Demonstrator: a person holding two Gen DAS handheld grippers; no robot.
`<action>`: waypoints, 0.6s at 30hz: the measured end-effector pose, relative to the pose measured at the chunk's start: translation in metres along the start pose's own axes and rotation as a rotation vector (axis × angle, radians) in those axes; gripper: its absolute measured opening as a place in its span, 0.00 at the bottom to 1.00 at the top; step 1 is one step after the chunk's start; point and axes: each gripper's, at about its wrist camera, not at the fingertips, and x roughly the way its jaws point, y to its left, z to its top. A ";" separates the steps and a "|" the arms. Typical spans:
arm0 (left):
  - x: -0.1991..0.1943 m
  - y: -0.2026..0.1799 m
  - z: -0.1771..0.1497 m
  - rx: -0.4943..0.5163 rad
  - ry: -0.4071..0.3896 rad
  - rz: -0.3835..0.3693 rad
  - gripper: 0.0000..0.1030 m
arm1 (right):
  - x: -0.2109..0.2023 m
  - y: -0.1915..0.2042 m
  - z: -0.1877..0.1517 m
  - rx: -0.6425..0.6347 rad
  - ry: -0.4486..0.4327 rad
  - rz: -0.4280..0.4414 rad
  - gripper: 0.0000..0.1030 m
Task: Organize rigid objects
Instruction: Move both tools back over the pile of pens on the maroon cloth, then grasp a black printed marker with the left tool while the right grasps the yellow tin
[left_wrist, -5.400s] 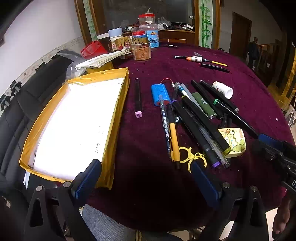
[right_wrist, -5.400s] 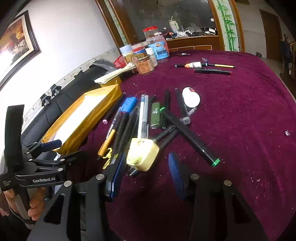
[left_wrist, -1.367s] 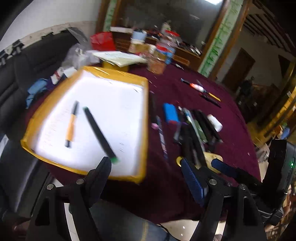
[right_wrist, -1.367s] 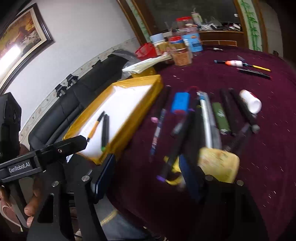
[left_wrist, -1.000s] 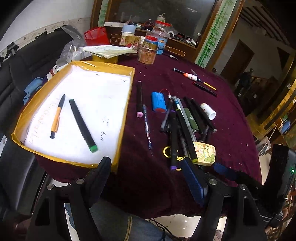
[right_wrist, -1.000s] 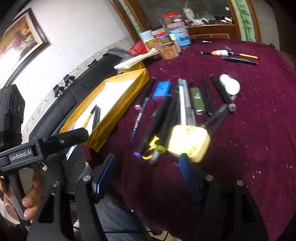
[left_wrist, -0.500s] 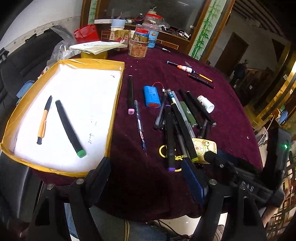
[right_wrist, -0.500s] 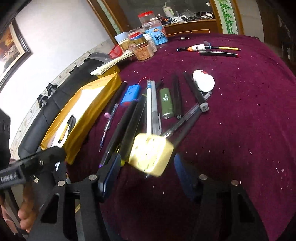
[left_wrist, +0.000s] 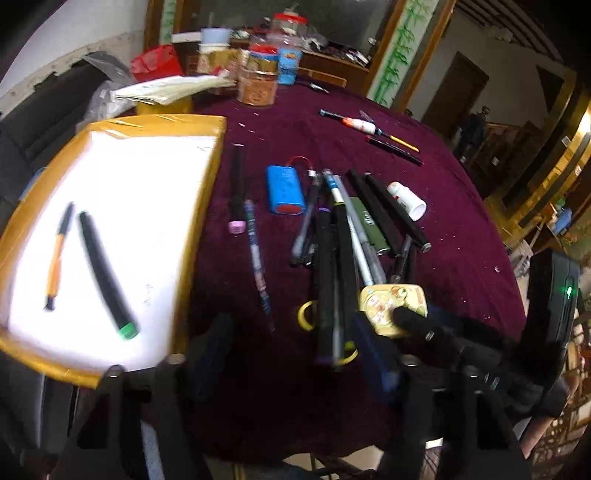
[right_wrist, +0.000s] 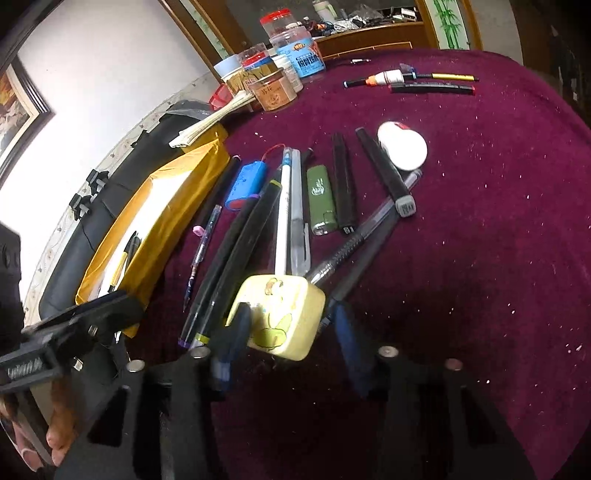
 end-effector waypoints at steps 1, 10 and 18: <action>0.007 -0.002 0.006 0.002 0.012 -0.005 0.58 | 0.001 0.000 0.000 0.006 0.005 0.012 0.49; 0.054 -0.010 0.025 0.026 0.118 -0.021 0.38 | -0.012 0.008 -0.002 -0.023 -0.050 0.015 0.27; 0.065 0.011 0.024 -0.097 0.153 -0.161 0.16 | 0.005 0.000 0.001 0.046 -0.007 0.138 0.28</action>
